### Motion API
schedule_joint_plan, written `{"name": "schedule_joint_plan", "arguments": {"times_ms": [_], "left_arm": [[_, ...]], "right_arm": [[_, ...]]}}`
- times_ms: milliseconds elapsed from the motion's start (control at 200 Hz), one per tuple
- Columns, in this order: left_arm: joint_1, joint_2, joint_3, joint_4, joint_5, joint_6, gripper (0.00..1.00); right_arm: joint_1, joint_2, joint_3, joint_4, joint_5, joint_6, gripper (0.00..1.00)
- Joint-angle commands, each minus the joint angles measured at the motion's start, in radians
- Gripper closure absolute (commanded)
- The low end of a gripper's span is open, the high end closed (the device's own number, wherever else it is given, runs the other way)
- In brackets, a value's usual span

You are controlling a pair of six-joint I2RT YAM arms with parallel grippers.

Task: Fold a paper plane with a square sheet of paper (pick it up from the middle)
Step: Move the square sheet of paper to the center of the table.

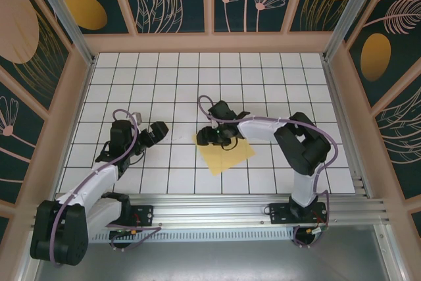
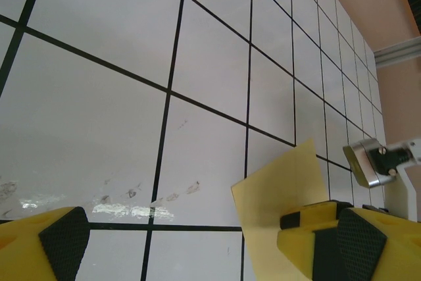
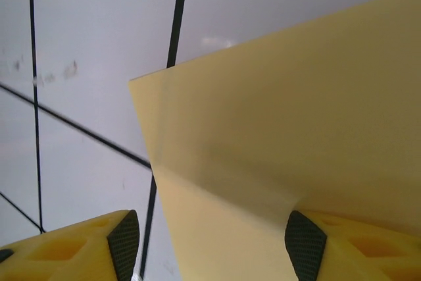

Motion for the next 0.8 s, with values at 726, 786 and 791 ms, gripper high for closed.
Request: {"name": "schedule_joint_plan", "arguments": {"times_ms": [726,786,791], "left_arm": [[-0.007,0.111,0.120,0.023,-0.014,0.091,0.01],[-0.007,0.100,0.123,0.026,-0.051,0.097,0.01],[-0.007,0.098,0.124,0.027,-0.054,0.097,0.01]], "right_arm": [[-0.056,-0.117,0.136,-0.147,0.568,0.048,0.01],[-0.085,-0.133,0.113,-0.138,0.514,-0.005,0.01],[-0.089,-0.133,0.112,-0.140,0.505,-0.010,0.01]]}}
